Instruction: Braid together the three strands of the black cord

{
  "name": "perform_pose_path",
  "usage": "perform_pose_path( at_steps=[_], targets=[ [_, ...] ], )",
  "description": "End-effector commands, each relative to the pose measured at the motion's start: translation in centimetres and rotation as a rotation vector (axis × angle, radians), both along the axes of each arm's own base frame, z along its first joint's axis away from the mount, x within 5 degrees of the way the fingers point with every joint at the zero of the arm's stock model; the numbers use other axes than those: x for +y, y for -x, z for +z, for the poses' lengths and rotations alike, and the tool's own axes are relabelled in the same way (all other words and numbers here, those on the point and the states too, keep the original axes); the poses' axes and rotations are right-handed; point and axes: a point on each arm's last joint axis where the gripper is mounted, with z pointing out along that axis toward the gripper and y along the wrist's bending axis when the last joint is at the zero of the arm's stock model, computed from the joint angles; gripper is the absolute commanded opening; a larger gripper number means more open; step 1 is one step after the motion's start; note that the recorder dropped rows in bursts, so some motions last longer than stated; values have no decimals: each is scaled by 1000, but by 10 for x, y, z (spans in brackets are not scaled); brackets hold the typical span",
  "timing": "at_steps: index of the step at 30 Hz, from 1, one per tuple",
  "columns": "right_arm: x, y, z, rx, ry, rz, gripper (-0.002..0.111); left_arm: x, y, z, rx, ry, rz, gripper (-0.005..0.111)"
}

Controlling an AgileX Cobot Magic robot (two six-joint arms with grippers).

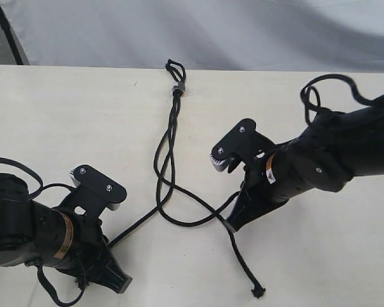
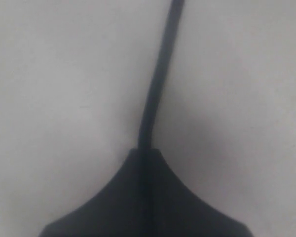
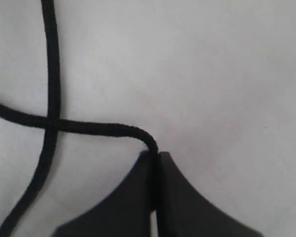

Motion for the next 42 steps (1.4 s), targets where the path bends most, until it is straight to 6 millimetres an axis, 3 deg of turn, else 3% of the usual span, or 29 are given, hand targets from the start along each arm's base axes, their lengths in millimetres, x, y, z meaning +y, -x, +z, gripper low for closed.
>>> perform_pose_path(
  at_steps=[1, 8, 12, 14, 16, 21, 28, 34, 38, 42],
  targets=[
    [1, 1, -23, 71, 28, -21, 0, 8, 5, -6, 54, -66, 33, 0],
    [34, 55, -26, 276, 126, 17, 0, 8, 5, -6, 55, -69, 31, 0],
    [66, 98, -17, 279, 142, 219, 0, 8, 5, -6, 55, -69, 31, 0],
    [71, 106, -5, 214, 141, 299, 0, 8, 5, -6, 55, -69, 31, 0],
    [67, 98, 10, 161, 102, 268, 0, 8, 5, -6, 55, -69, 31, 0],
    [41, 51, 52, 6, -65, 111, 0, 8, 5, -6, 55, -69, 31, 0],
    [12, 8, 71, -71, -93, -7, 0, 10, 7, -6, 68, -93, 38, 0],
    [-25, -24, 59, -81, -95, -158, 0, 13, 9, -7, 94, -112, 66, 0],
    [-23, -32, 26, -6, -47, -163, 0, 14, 10, -7, 116, -120, 93, 0],
    [-23, -33, 7, 43, -16, -164, 0, 10, 17, -9, 177, -106, 53, 0]
  ],
)
